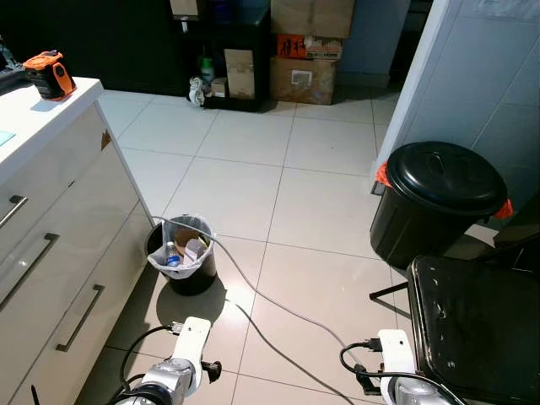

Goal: Kitchen organization

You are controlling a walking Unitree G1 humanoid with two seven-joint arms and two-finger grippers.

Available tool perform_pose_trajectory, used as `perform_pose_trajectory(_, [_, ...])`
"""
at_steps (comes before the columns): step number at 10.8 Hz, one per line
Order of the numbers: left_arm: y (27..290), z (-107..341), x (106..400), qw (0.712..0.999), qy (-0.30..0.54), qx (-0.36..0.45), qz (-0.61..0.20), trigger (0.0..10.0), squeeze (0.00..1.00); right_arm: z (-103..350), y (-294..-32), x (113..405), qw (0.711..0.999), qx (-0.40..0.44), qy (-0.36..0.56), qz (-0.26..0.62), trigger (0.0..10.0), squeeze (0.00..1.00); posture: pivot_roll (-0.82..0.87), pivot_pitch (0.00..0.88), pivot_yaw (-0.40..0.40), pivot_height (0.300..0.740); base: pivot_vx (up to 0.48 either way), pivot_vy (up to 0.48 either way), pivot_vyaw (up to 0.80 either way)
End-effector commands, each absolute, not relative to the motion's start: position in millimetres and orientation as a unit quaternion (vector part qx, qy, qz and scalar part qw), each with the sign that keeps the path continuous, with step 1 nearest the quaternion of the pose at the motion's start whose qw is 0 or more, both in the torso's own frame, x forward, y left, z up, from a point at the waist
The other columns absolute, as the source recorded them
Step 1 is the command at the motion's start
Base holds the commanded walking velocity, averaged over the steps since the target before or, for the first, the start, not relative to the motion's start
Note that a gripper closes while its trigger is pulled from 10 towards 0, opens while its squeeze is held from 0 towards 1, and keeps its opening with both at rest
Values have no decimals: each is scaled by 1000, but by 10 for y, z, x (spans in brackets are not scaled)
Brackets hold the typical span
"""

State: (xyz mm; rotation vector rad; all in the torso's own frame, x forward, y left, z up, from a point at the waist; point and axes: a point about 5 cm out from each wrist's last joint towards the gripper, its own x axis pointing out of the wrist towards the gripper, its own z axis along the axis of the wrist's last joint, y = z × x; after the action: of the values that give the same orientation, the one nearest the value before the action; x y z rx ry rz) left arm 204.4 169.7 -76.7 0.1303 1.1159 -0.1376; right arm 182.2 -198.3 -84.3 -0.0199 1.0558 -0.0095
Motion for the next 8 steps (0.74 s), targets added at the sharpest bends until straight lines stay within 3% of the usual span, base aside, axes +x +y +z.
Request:
perform_pose_trajectory(1, [1482,-569,2391,892,433,98,-84,10000,0,-679,-2051,2114,889,-12,455,-44,10000,0,36,0,42,740,0,0,0])
perform_pose_trajectory(8, [1465,-579,2377,889,438,102,-90,10000,0,-697,-2039,2087,887,-13,460,-38,10000,0,36,0,39,740,0,0,0])
